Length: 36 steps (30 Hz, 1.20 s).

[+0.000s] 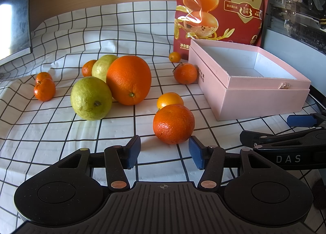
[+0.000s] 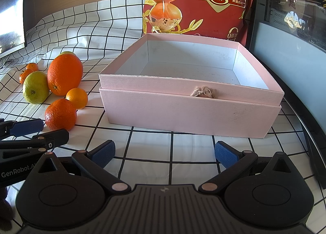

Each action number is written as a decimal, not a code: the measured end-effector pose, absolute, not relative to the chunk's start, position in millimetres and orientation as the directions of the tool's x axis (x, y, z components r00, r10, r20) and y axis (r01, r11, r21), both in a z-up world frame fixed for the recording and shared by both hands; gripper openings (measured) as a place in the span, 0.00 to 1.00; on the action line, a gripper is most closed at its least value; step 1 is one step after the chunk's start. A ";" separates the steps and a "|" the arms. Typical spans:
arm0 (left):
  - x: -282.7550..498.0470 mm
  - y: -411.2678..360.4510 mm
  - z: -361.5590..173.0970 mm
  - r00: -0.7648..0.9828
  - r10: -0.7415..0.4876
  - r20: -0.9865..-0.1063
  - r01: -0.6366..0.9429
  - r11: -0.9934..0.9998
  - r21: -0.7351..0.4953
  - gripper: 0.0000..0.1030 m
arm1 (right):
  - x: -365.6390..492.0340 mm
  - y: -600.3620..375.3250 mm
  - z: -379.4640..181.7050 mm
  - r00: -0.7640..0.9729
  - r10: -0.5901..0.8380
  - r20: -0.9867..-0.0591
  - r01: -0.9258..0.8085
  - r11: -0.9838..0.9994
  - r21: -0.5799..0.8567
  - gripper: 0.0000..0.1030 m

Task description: Organize fruits

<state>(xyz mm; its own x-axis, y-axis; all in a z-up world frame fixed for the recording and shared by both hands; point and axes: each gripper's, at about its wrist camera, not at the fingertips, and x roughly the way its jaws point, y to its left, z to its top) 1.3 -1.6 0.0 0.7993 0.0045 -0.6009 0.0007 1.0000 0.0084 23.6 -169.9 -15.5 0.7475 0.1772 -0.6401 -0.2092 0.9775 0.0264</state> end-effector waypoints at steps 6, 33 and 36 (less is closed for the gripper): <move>0.7 -0.2 -0.1 0.800 -0.003 -0.600 0.009 1.000 0.008 0.56 | 26.2 -166.0 -8.5 0.696 0.174 -0.697 -0.215 0.976 0.029 1.00; -14.5 155.7 67.1 0.715 -0.161 -0.680 -0.058 0.956 -0.288 0.52 | 24.0 -51.2 39.3 0.652 0.246 -0.718 -0.323 0.946 0.031 0.82; -22.1 164.2 64.3 0.715 -0.159 -0.681 -0.077 0.950 -0.302 0.52 | 31.7 -43.9 34.0 0.637 0.225 -0.737 -0.320 0.947 0.013 0.77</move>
<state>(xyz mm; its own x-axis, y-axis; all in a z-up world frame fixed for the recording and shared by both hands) -22.1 164.2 64.3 0.7147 -0.1589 -0.6811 -0.0770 0.9500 -0.3025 31.7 -43.9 34.0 0.6370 0.2252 -0.7373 -0.3199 0.9474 0.0130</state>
